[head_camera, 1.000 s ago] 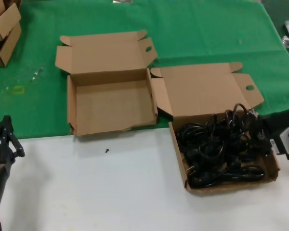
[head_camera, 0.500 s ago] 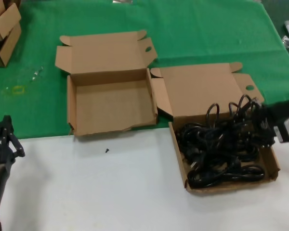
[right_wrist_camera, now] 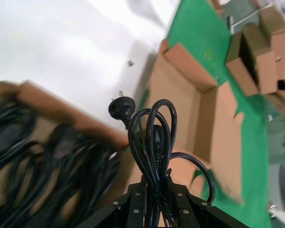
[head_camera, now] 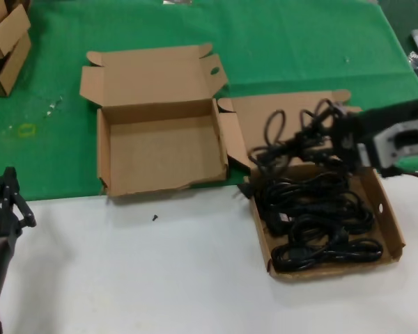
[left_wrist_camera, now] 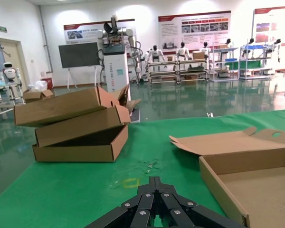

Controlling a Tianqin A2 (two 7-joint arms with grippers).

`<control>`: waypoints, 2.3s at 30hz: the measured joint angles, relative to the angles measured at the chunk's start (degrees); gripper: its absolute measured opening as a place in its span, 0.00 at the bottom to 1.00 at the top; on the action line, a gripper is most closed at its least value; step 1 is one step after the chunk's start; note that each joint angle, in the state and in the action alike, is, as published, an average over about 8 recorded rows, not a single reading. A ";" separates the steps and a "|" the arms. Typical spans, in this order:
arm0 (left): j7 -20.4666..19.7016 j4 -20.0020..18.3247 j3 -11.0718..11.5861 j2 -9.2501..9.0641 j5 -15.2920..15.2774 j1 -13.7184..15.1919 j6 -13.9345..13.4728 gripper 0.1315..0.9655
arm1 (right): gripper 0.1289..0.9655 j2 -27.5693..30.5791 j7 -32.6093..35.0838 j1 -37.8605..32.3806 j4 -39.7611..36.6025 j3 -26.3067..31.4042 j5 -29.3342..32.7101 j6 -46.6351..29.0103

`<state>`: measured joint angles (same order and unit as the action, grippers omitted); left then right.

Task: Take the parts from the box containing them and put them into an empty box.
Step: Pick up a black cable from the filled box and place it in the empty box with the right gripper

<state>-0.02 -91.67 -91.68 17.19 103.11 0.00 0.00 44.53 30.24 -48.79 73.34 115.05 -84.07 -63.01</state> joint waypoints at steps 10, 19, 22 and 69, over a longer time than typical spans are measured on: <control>0.00 0.00 0.00 0.00 0.00 0.00 0.00 0.01 | 0.10 -8.23 -5.10 -3.04 -1.27 2.89 3.07 4.19; 0.00 0.00 0.00 0.00 0.00 0.00 0.00 0.01 | 0.10 -16.92 -6.34 -6.54 -8.29 6.03 6.31 8.74; 0.00 0.00 0.00 0.00 0.00 0.00 0.00 0.01 | 0.10 -20.08 -5.17 -7.73 -11.88 6.92 6.83 10.38; 0.00 0.00 0.00 0.00 0.00 0.00 0.00 0.01 | 0.25 -43.93 32.84 -22.92 -64.80 1.04 -1.88 25.53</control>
<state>-0.02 -91.67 -91.68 17.19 103.11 0.00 0.00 0.60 63.07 -71.71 8.54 116.09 -85.95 -37.48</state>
